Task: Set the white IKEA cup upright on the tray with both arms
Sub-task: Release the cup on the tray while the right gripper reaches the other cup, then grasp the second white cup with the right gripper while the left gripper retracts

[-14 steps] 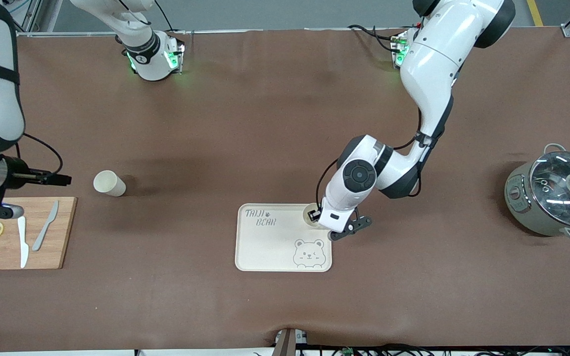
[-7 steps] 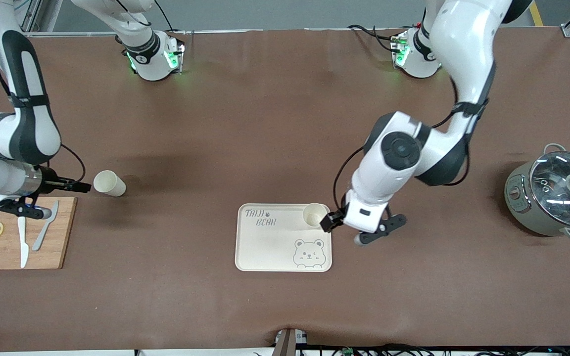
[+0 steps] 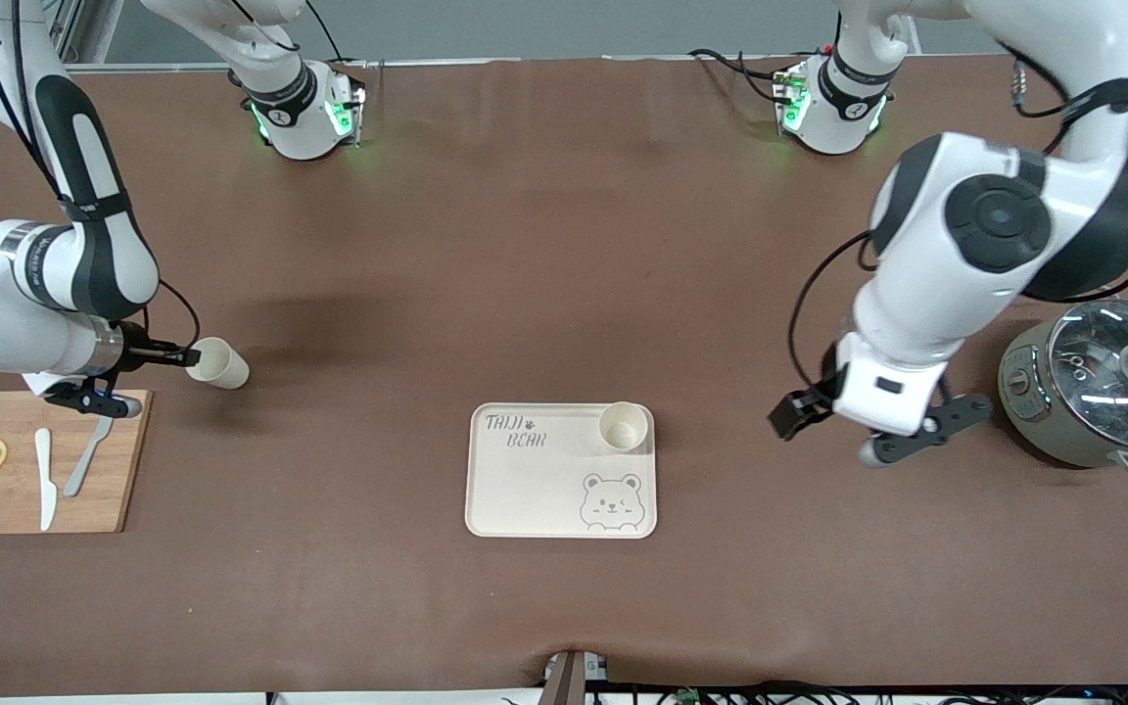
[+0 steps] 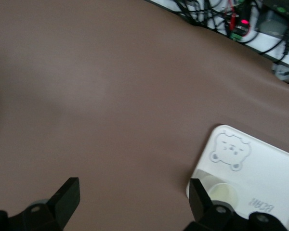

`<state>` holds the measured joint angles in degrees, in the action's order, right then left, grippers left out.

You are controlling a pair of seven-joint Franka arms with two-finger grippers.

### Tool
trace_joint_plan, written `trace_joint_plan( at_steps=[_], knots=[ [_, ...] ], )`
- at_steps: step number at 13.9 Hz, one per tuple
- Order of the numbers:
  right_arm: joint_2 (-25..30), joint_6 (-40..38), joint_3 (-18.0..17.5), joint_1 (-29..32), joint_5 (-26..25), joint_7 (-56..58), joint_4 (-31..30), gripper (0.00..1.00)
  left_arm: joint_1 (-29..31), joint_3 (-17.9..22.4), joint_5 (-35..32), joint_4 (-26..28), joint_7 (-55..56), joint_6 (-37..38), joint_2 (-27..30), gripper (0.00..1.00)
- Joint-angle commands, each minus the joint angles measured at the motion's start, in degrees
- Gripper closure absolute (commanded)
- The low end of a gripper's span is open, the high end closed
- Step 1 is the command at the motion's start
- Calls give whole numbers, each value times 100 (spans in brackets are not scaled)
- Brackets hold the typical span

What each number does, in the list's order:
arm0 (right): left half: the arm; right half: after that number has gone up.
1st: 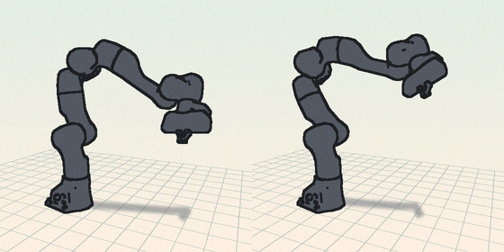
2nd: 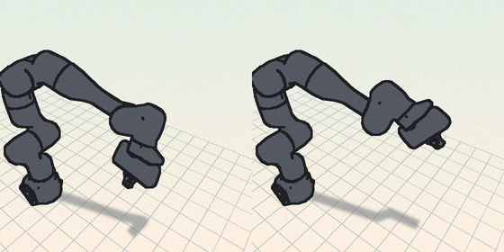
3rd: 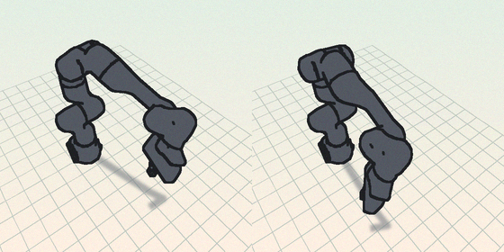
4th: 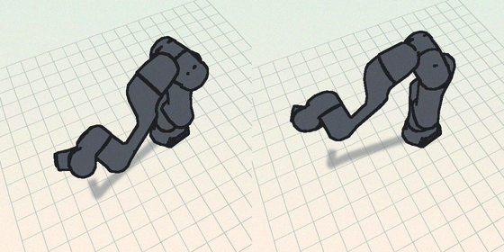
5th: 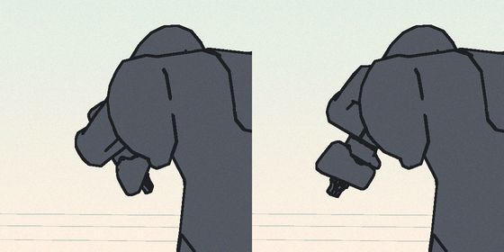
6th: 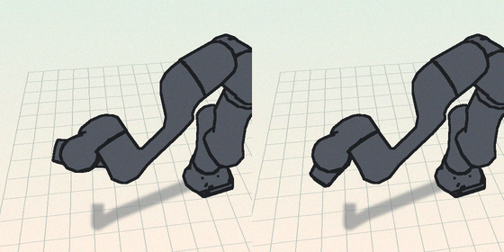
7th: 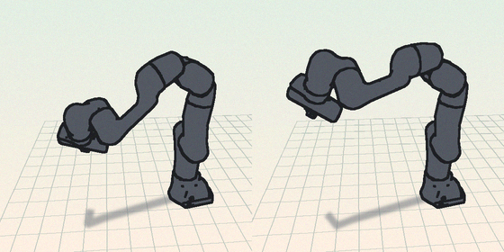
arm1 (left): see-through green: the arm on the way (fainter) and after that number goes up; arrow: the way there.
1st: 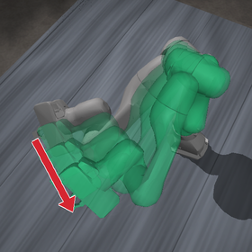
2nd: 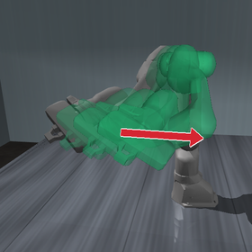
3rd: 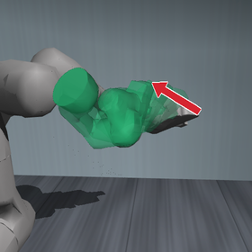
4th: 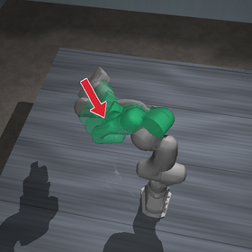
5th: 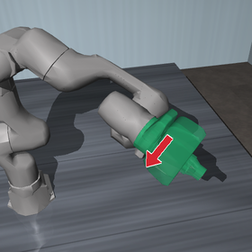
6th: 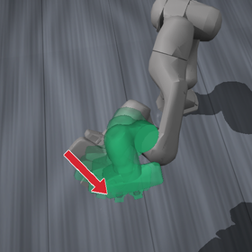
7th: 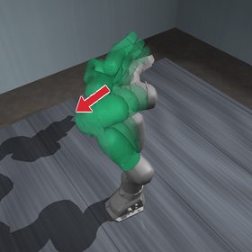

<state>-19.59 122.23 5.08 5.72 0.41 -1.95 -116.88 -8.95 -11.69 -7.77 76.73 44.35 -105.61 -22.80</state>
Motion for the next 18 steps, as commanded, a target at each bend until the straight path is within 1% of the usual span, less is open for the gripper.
trace_joint_plan(
  at_steps=[1,2,3,5,8,9,10,11,13,15,17,18],
  knots=[
    [210,608,-86,52,-15,-77,-563,73,393,-36,-128,193,-303,513,433,0],
    [210,627,-86,44,-6,-68,-572,94,542,-36,-128,193,-504,628,530,0],
    [210,618,-86,61,2,-77,-572,100,692,-44,-128,193,-828,707,609,0],
    [219,574,-94,43,38,-95,-564,100,921,-36,-119,184,-1505,1058,776,0],
    [315,513,-112,26,125,-103,-546,100,1176,-44,-119,193,-2165,1472,1005,0],
    [359,382,-121,-35,265,-191,-511,100,1194,-44,-119,193,-2324,1577,1075,0],
    [403,250,-121,-244,510,-452,-450,100,1203,-44,-111,193,-2360,1691,1128,0],
    [421,214,-112,-551,643,-925,-397,100,1203,-53,-76,193,-2369,1771,1172,0],
    [404,205,-112,-1167,644,-2206,-143,100,1194,-62,-75,193,-2448,1938,1278,0],
    [290,205,-130,-1781,679,-3428,339,100,1212,-36,-67,219,-2746,1974,1409,0],
    [-261,223,-130,-2441,732,-4755,1102,100,1430,-70,-58,263,-2922,1974,1506,0],
    [-595,214,-130,-2618,854,-5327,1576,100,1466,-79,-58,263,-3019,1974,1524,0]
  ],
)
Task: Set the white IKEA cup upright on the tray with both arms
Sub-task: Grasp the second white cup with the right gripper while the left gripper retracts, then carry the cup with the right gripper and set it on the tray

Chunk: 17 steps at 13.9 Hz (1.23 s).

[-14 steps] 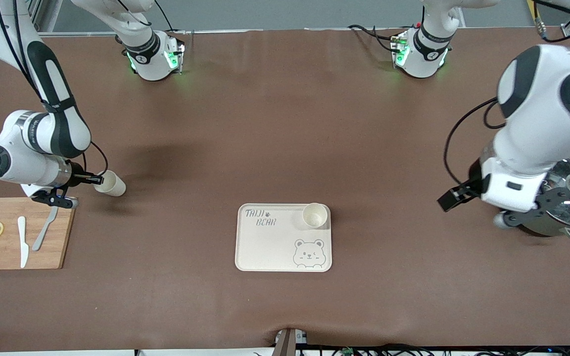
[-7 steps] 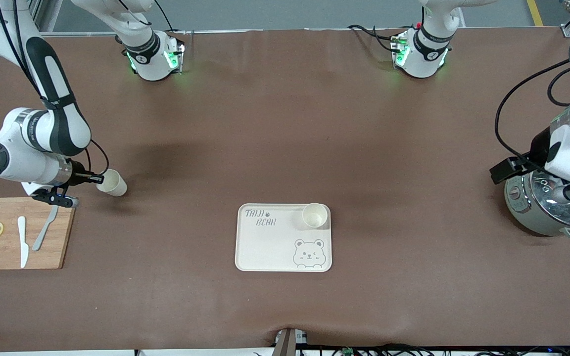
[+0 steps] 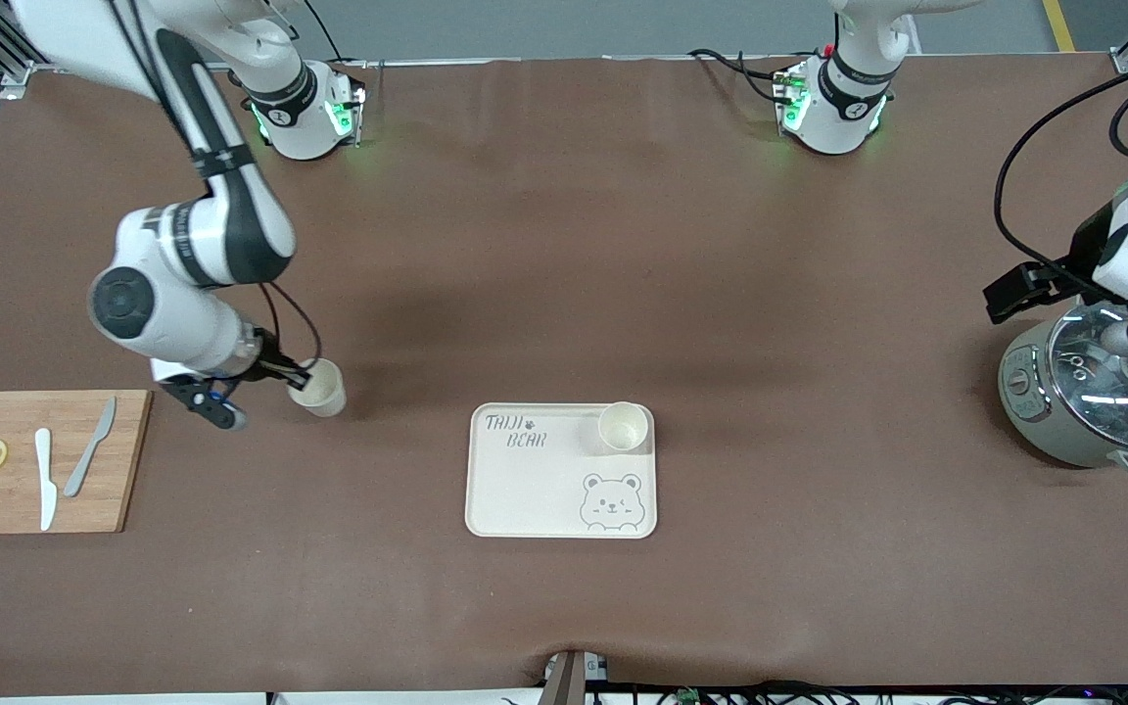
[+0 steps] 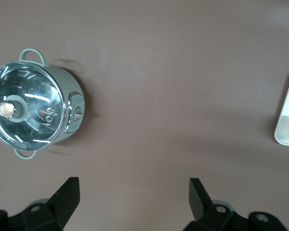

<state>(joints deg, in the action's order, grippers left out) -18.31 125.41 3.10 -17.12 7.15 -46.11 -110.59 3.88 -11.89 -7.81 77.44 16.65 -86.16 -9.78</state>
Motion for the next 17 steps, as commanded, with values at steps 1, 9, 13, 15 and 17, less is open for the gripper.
trace_joint_plan(
  at_steps=[1,9,13,15,17],
  knots=[
    [-1014,-105,51,-501,443,-1344,1369,100,184,-59,-36,193,-372,46,222,0],
    [-2361,272,42,-1250,1087,-2771,2885,100,192,-59,262,288,-434,126,389,0],
    [-2563,335,24,-1496,1087,-3246,3096,100,140,-7,324,850,-434,99,924,0],
    [-2563,265,-2,-1426,1157,-3238,3096,100,18,124,324,1123,-434,99,1162,0],
    [-2563,221,-2,-1522,1368,-3247,3070,100,-403,501,324,1264,-434,117,1294,0]
  ],
)
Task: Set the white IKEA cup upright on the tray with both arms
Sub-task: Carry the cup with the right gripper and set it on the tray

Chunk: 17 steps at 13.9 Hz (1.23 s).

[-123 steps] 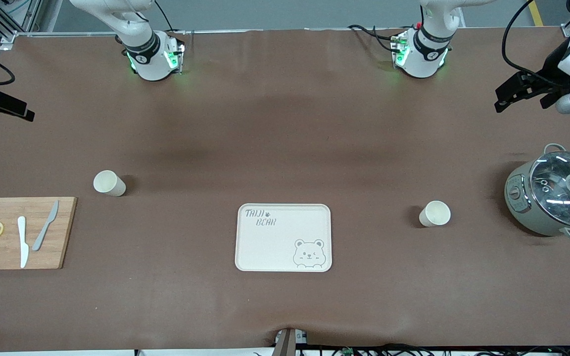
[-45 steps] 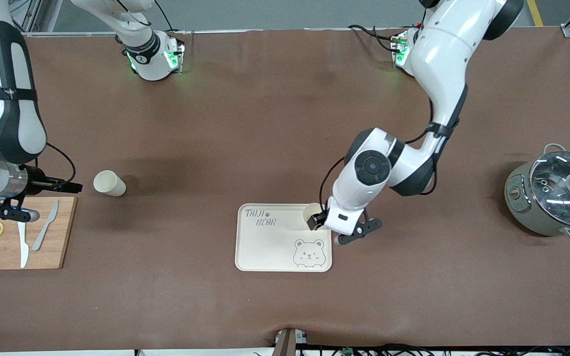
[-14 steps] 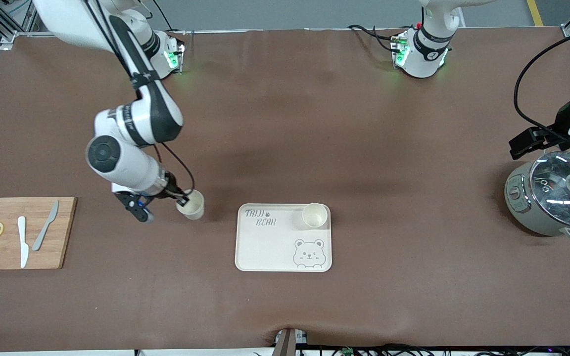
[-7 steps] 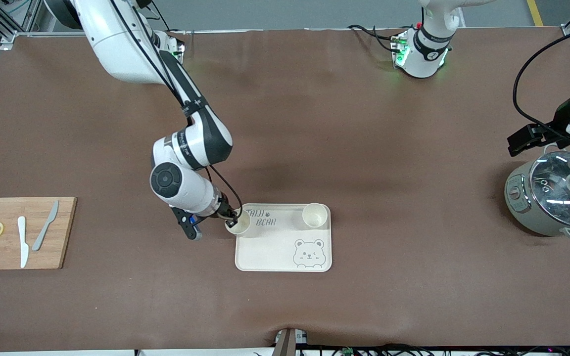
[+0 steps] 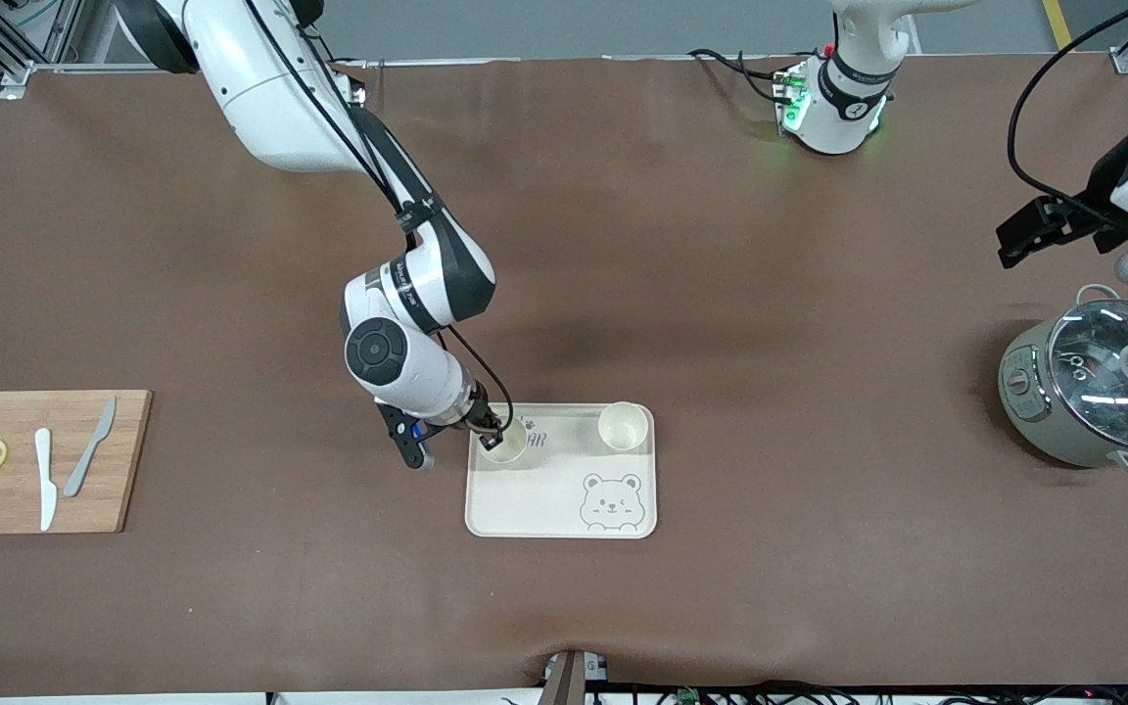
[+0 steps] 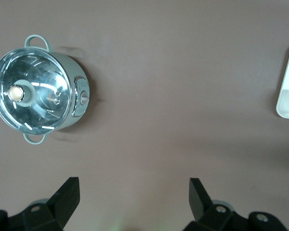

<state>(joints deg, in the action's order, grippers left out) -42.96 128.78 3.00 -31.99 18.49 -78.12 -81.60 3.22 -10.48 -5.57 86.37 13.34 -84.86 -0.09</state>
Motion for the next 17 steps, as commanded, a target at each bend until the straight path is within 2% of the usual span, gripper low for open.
trace_joint_plan(
  at_steps=[1,3,5,6,7,8,11,17],
  knots=[
    [-107,-108,8,-79,242,-45,162,100,-365,388,108,485,-103,-22,343,0],
    [-247,-73,8,-79,234,-28,162,100,-392,354,117,486,-103,-83,361,0],
    [-336,-73,8,-79,190,-19,162,100,-340,353,458,512,-103,-145,343,0],
    [-345,-73,8,-53,198,-27,162,93,-304,362,599,512,-103,-154,343,0],
    [-336,-108,8,-18,190,-19,162,51,-295,362,609,504,-103,-171,343,0],
    [-327,-108,16,-61,138,-19,180,1,-304,362,601,503,-112,-180,334,0],
    [-117,-448,34,-79,-336,-1,355,0,-304,353,583,521,-147,-180,334,0],
    [15,-2645,192,482,-390,-1,1777,0,-181,397,592,512,-525,-172,343,0]
  ],
)
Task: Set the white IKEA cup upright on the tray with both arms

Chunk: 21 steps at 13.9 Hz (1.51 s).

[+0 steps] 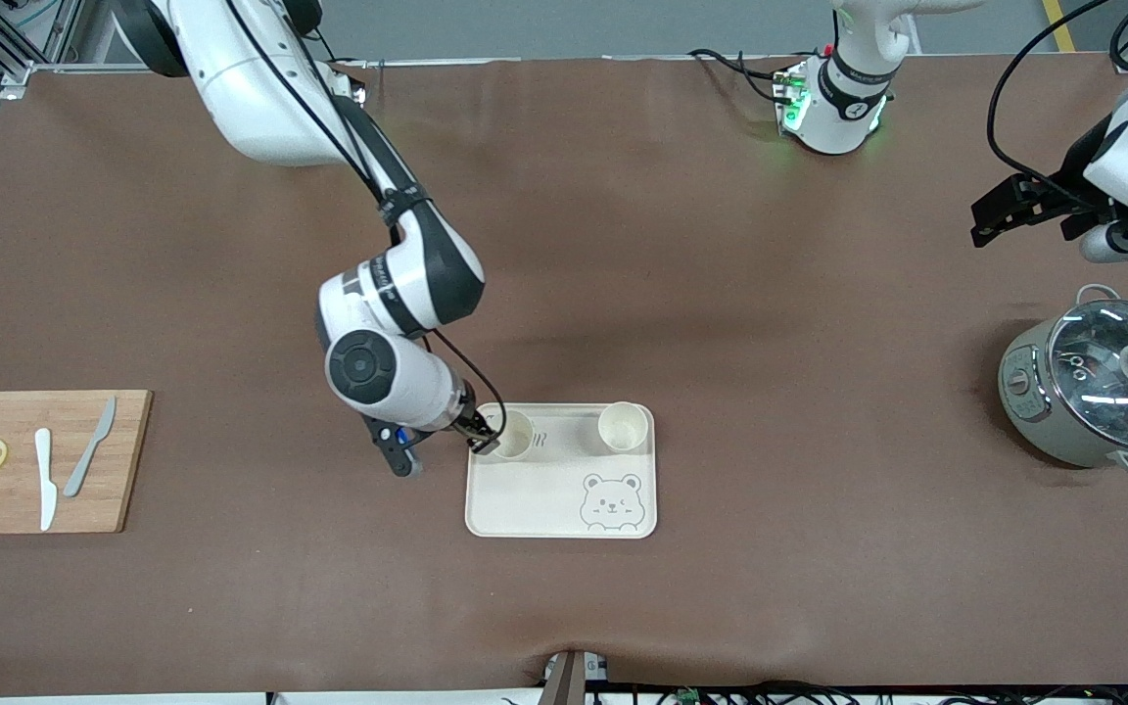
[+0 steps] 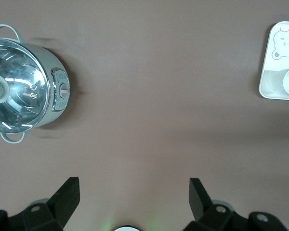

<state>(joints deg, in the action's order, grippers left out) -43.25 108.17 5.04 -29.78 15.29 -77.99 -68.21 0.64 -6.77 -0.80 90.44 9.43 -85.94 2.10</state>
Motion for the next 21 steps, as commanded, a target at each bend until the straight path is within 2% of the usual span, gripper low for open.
trace_joint_plan(
  at_steps=[1,3,6,10,17,20,21],
  knots=[
    [167,-847,-12,419,-70,3,484,0,76,27,115,105,-134,-54,124,0],
    [763,-1113,-21,753,-53,204,406,0,68,9,141,114,-117,-54,115,0],
    [1344,-1736,-12,1105,-114,827,46,0,41,-35,132,158,-37,-54,124,0],
    [2170,-2352,-12,1790,-473,2548,-587,0,41,-87,132,193,-37,-63,176,0],
    [2935,-3108,-152,3117,-641,5633,-641,0,59,-202,123,386,-29,-344,291,0],
    [3392,-3406,-187,3251,-685,6304,-641,0,67,-202,150,325,-46,-353,282,0],
    [3498,-3425,-309,3190,-877,6314,-641,0,67,-193,150,325,-46,-370,282,0]
  ],
)
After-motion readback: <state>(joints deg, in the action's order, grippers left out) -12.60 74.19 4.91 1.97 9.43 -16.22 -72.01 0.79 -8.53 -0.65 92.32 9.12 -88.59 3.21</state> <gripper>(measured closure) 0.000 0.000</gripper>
